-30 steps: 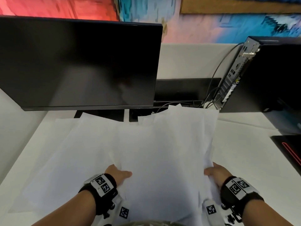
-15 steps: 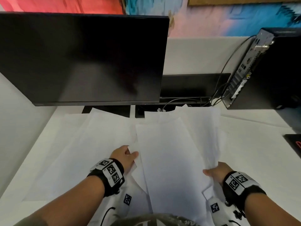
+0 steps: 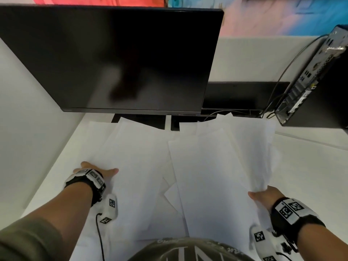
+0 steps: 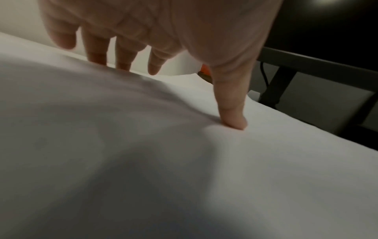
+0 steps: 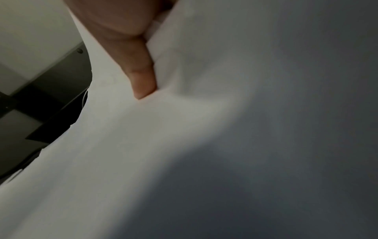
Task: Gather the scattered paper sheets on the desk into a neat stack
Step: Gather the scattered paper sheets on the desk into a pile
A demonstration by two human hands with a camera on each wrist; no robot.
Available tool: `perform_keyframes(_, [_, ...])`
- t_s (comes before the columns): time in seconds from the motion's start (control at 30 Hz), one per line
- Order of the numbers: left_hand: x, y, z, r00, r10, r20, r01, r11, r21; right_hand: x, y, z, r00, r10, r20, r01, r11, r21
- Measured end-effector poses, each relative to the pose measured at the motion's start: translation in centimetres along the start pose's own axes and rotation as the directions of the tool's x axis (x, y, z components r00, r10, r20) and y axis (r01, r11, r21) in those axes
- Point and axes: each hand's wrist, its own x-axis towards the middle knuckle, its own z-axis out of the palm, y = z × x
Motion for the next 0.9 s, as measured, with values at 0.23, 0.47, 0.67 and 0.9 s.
perform_keyframes(0.23, [0.1, 0.2, -0.6, 0.989, 0.133, 0.06, -0.136, 0.989, 0.055, -0.5, -0.3, 0.1, 1.0, 0.011, -0.017, -0.012, 0.999, -0.05])
perform_keyframes(0.47, [0.1, -0.1, -1.0, 0.971, 0.222, 0.084, -0.226, 0.973, 0.037, -0.2, -0.2, 0.3, 0.999, 0.04, -0.035, -0.043, 0.997, -0.062])
perform_keyframes(0.67, [-1.0, 0.7, -0.1, 0.971, 0.217, 0.096, -0.225, 0.971, 0.079, -0.2, -0.4, 0.4, 0.997, 0.063, -0.044, -0.065, 0.997, -0.03])
perform_keyframes(0.9, [-3.0, 1.4, 1.2, 0.988, 0.154, 0.034, -0.154, 0.988, 0.023, -0.6, -0.6, 0.6, 0.997, 0.07, -0.034, -0.07, 0.997, -0.013])
